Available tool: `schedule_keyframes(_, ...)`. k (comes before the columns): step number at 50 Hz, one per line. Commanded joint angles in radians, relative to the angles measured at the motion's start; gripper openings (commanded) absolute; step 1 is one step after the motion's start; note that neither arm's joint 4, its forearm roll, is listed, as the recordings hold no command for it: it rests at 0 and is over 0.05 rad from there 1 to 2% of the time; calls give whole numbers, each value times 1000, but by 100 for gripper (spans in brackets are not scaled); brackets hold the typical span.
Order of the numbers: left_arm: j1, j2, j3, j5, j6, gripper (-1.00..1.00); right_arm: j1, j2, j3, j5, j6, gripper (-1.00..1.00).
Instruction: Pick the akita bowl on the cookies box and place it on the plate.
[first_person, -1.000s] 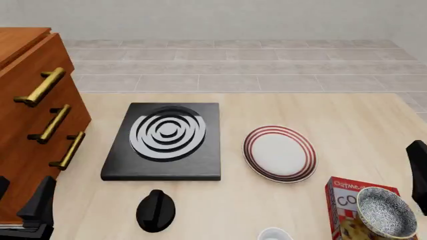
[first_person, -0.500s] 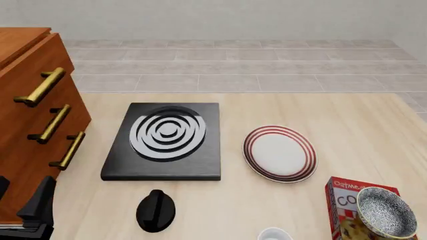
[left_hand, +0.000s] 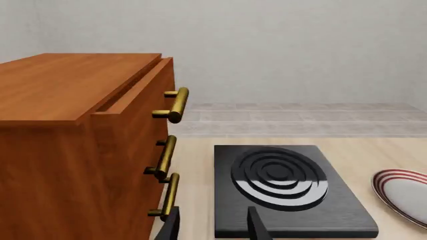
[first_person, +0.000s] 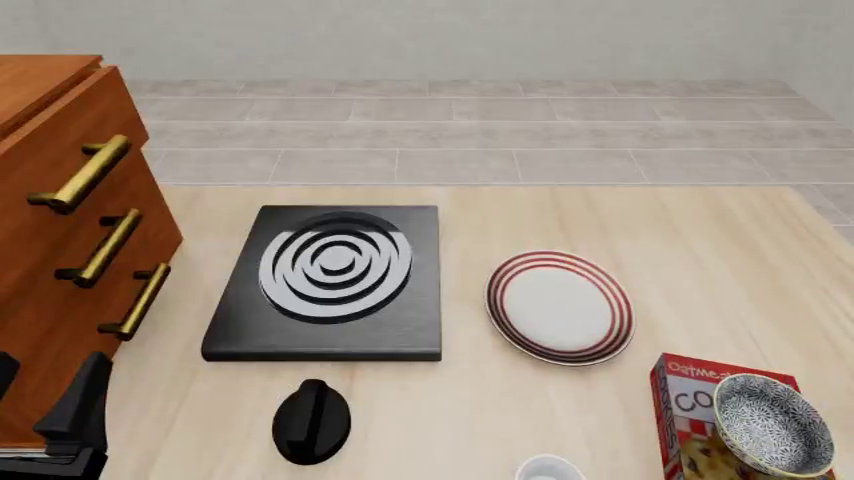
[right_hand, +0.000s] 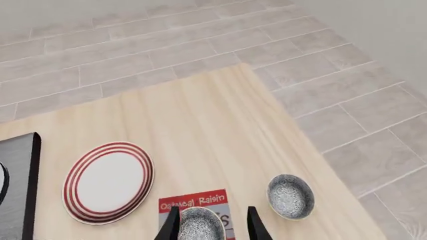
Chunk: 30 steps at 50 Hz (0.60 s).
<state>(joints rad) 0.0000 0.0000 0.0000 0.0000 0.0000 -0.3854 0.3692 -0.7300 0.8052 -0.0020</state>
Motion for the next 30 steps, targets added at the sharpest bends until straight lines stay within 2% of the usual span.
schedule_keyframes(1, 0, 0, 0, 0, 0, 100, -23, 4, 95, -32, 36, 100)
schedule_keyframes(10, 0, 0, 0, 0, 0, 100, -38, -4, 192, -75, 58, 100)
schedule_keyframes(19, 0, 0, 0, 0, 0, 100, -60, -2, 232, -103, 58, 100)
schedule_keyframes(30, 0, 0, 0, 0, 0, 100, -64, -3, 322, -158, 94, 100)
